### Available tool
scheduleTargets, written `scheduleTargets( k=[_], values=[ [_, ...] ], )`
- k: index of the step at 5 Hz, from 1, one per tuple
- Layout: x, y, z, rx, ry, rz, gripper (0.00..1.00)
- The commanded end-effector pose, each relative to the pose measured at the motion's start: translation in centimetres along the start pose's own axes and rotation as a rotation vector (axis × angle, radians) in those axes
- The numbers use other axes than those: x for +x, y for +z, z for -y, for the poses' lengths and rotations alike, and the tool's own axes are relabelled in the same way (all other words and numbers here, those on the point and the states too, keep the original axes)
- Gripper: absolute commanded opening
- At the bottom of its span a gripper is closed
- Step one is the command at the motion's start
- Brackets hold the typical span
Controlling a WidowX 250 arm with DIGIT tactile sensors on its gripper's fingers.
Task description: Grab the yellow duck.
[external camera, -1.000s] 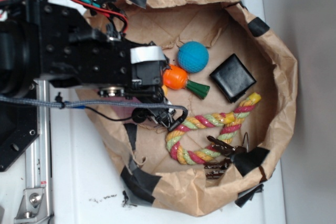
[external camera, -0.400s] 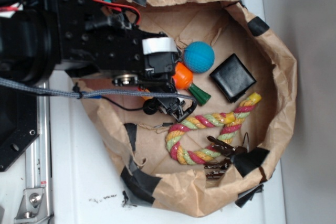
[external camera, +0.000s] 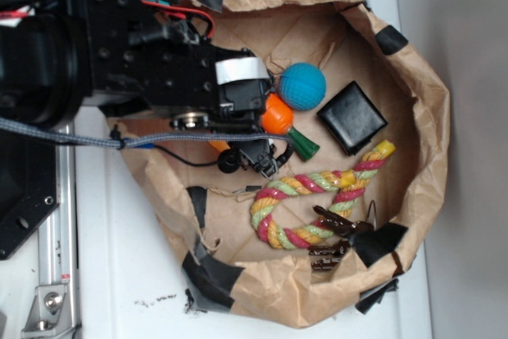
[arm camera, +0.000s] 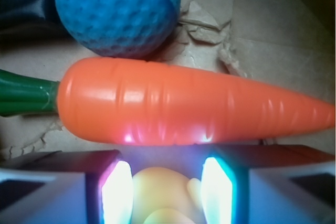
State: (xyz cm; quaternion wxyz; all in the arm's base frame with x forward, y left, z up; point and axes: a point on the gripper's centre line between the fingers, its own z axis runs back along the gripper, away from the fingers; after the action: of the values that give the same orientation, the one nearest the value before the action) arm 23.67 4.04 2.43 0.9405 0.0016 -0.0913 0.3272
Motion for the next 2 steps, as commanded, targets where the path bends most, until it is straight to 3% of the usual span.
scheduleTargets(
  k=[1,2],
  values=[
    [3.0,6.0,-0.4,-0.106,-0.064,0.061,0.00],
    [5.1,10.7,0.8,-0.210,-0.160,0.119,0.00]
  ],
)
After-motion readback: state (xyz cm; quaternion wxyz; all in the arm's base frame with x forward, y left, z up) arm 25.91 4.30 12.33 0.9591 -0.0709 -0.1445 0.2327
